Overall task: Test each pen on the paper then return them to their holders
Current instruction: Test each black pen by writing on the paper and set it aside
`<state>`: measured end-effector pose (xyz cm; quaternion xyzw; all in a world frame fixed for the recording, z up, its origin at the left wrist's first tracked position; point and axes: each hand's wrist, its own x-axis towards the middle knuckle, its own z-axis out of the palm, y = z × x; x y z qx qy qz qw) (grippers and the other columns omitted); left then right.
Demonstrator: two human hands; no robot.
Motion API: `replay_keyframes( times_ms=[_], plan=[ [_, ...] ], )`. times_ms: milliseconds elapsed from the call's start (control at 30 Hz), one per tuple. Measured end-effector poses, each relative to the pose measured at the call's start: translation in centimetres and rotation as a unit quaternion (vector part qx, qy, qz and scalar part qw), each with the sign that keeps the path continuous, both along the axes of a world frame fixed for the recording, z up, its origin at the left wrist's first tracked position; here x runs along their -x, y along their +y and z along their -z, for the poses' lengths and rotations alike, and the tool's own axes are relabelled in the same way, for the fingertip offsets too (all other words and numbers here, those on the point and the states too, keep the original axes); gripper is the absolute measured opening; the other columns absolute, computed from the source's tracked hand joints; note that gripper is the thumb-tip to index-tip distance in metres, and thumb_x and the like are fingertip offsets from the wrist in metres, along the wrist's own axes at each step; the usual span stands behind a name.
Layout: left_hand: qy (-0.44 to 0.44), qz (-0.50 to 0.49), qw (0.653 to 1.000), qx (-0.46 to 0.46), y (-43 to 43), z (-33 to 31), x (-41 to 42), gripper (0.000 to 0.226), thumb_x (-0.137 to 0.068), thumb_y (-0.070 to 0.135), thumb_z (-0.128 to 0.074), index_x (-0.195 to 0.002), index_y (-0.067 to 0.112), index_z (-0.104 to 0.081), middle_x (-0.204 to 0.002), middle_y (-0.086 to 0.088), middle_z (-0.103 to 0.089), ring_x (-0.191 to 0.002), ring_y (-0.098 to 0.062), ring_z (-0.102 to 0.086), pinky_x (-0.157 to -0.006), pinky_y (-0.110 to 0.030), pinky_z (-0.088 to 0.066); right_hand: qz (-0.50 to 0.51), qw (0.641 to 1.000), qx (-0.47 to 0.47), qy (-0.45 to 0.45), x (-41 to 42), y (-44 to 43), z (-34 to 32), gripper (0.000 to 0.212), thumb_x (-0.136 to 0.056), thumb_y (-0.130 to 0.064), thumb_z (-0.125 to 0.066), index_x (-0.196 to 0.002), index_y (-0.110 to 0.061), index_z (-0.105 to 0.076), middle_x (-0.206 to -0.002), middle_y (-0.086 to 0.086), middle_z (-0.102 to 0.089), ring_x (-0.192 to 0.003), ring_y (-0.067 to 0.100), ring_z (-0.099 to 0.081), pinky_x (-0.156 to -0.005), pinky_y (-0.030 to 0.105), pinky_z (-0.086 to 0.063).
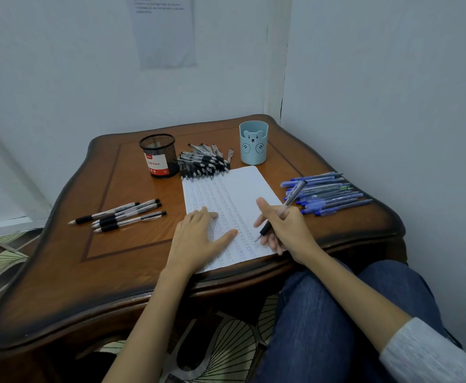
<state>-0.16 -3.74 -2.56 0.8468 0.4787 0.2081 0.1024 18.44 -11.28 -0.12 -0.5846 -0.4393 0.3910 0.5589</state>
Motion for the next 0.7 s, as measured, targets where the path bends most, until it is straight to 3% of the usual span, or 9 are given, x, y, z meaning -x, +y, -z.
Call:
replay_keyframes(
  times_ms=[133, 233, 367, 700],
  plan=[
    [0.006, -0.004, 1.000, 0.009, -0.3, -0.3, 0.0, 0.085, -0.073, 0.082, -0.038, -0.135, 0.025, -0.047, -0.151, 0.001, -0.035, -0.138, -0.015, -0.028, -0.111, -0.035, -0.021, 0.015, 0.996, 0.012, -0.088, 0.4, -0.2, 0.1, 0.042, -0.080, -0.026, -0.079, -0.059, -0.006, -0.049, -0.052, 0.022, -0.061, -0.029, 0.014, -0.042, -0.032, 0.018, -0.031],
    [0.007, -0.008, 1.000, 0.017, -0.3, -0.4, 0.0, 0.089, -0.070, 0.086, -0.037, -0.136, 0.026, -0.046, -0.152, 0.001, -0.033, -0.139, -0.015, -0.027, -0.112, -0.036, -0.020, 0.024, 0.992, -0.007, -0.127, 0.5, -0.2, 0.4, 0.043, -0.080, -0.019, -0.078, -0.057, -0.007, -0.044, -0.052, 0.026, -0.058, -0.030, 0.012, -0.046, -0.033, 0.018, -0.032],
    [0.004, -0.010, 1.000, 0.018, -0.3, -0.4, 0.0, 0.082, -0.073, 0.080, -0.041, -0.135, 0.026, -0.047, -0.152, 0.001, -0.034, -0.139, -0.016, -0.027, -0.112, -0.037, -0.020, 0.026, 0.988, -0.020, -0.150, 0.1, 0.2, 1.1, 0.039, -0.083, -0.003, -0.069, -0.056, -0.008, -0.041, -0.048, 0.013, -0.047, -0.039, 0.015, -0.060, -0.038, 0.021, -0.040],
    [0.001, -0.012, 1.000, 0.019, -0.4, -0.4, 0.0, 0.079, -0.076, 0.077, -0.045, -0.136, 0.026, -0.047, -0.152, 0.001, -0.034, -0.139, -0.016, -0.027, -0.112, -0.036, -0.020, 0.008, 0.985, -0.037, -0.169, 0.0, 0.3, 1.4, 0.036, -0.083, 0.001, -0.065, -0.058, -0.007, -0.040, -0.051, 0.011, -0.042, -0.041, 0.020, -0.058, -0.040, 0.023, -0.041]
  ],
)
